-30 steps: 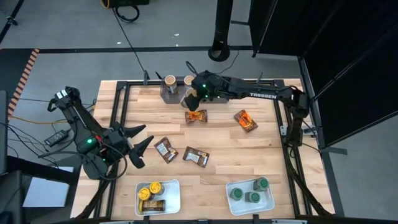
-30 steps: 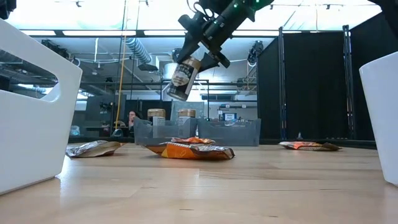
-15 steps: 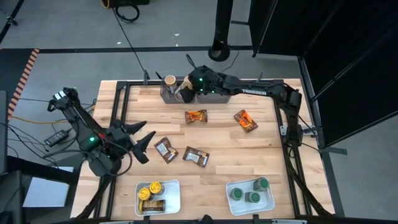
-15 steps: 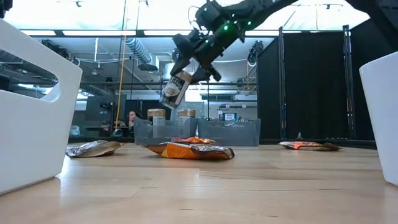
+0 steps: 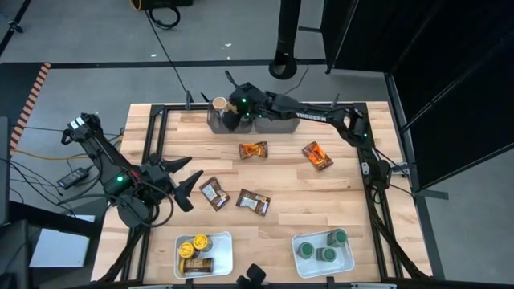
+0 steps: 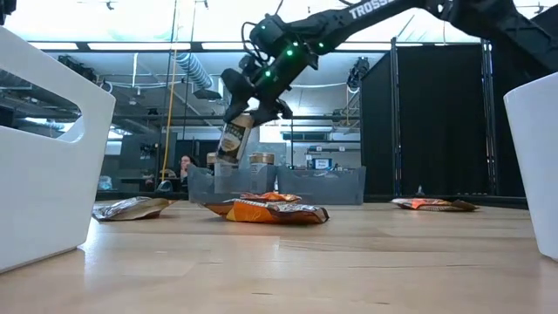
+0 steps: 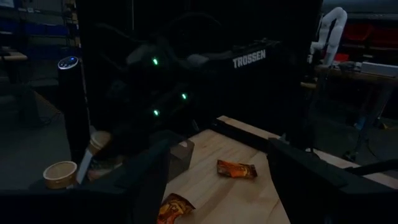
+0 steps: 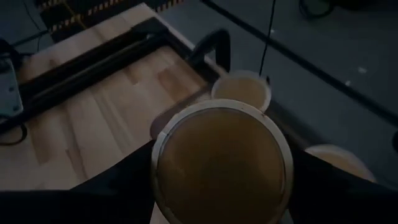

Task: Sort spices by type
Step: Put the golden seasoning into the left black bin

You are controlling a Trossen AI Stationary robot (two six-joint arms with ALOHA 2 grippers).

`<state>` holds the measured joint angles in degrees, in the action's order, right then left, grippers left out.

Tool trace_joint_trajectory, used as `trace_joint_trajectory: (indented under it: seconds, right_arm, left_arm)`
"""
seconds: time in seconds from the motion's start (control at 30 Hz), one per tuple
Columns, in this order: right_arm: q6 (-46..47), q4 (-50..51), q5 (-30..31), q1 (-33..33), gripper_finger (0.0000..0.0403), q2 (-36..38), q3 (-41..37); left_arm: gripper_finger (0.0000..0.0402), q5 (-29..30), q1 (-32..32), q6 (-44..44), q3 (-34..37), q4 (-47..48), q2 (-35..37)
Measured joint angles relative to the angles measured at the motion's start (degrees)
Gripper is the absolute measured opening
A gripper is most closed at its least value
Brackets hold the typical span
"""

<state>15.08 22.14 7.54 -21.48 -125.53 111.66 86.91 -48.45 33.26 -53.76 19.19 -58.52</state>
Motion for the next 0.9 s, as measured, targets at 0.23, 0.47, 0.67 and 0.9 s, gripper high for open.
trace_joint_trajectory:
  seconds: [0.23,0.47,0.67,0.9]
  right_arm:
    - [-4.61,7.67,-0.13,-0.47,0.0282,-4.58,9.83]
    - [-7.61,12.19,-1.19,-0.25,0.0282,-7.53,11.36]
    - [-9.2,12.19,-3.12,-1.68,0.0282,-7.72,11.43]
    - [-9.1,14.7,-6.81,-4.5,0.0282,-7.72,11.43]
  left_arm:
    - [0.0269,-0.15,0.02,-0.01,0.0,0.71,0.0]
    - [0.0269,-0.01,0.09,0.02,0.0,2.01,0.06]
    - [0.0269,0.34,0.09,0.54,0.0,2.52,0.09]
    - [0.0269,-0.05,0.09,3.39,0.0,2.59,0.09]
